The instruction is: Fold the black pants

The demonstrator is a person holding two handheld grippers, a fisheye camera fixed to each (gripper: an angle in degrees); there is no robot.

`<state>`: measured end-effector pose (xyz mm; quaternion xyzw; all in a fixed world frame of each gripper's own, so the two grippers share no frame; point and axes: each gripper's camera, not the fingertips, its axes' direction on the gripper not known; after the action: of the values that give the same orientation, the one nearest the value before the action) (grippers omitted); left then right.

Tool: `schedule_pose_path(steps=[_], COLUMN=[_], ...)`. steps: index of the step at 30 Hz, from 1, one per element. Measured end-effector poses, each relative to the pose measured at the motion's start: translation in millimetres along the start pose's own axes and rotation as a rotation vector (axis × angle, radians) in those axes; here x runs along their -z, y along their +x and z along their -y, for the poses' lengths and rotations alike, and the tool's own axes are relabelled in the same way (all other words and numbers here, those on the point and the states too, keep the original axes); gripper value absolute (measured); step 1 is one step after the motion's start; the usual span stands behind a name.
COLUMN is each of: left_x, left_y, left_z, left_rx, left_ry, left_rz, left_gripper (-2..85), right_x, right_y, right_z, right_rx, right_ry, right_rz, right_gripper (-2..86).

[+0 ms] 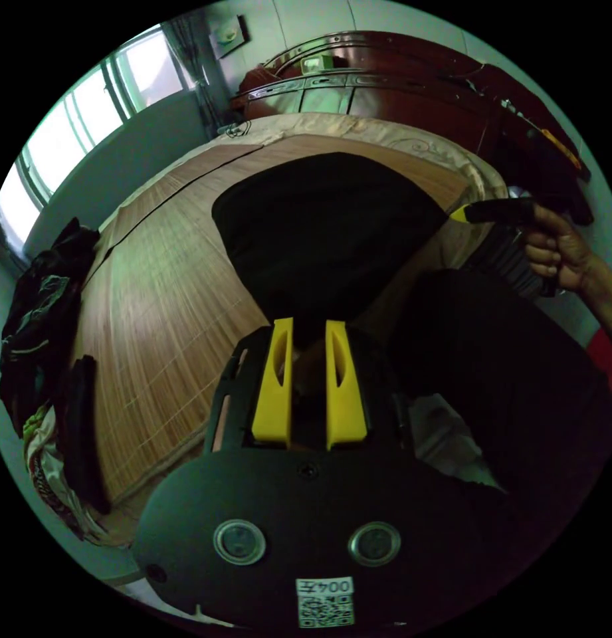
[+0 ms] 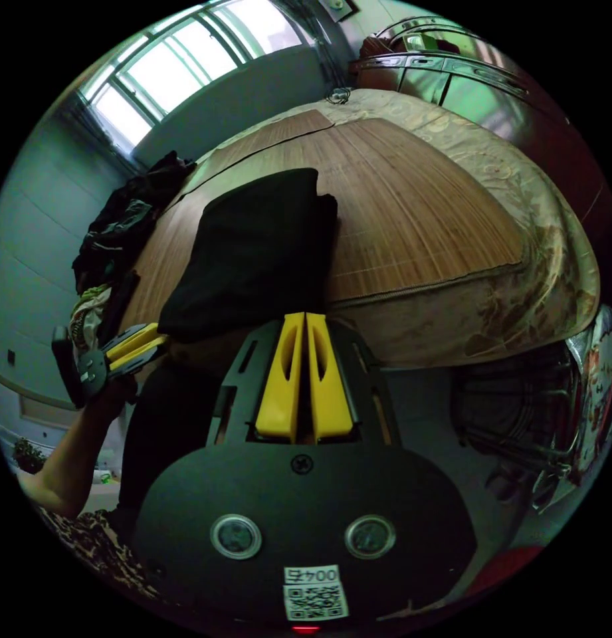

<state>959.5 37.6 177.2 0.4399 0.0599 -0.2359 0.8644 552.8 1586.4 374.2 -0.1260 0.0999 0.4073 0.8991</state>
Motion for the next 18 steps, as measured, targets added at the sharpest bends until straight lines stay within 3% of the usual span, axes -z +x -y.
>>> schedule_pose_path(steps=[12, 18], left_x=[-6.0, -2.8], left_y=[-4.5, -22.5], left_z=[10.6, 9.3], left_rx=[0.031, 0.090], left_ry=[-0.009, 0.012], left_rz=[0.003, -0.095], left_gripper=[1.2, 0.7], right_x=[-9.6, -5.9], right_y=[12.4, 23.1], right_z=[38.7, 45.9], right_rx=[-0.040, -0.008], right_ry=[-0.013, -0.021], right_rz=[-0.063, -0.052], right_gripper=[6.3, 0.7])
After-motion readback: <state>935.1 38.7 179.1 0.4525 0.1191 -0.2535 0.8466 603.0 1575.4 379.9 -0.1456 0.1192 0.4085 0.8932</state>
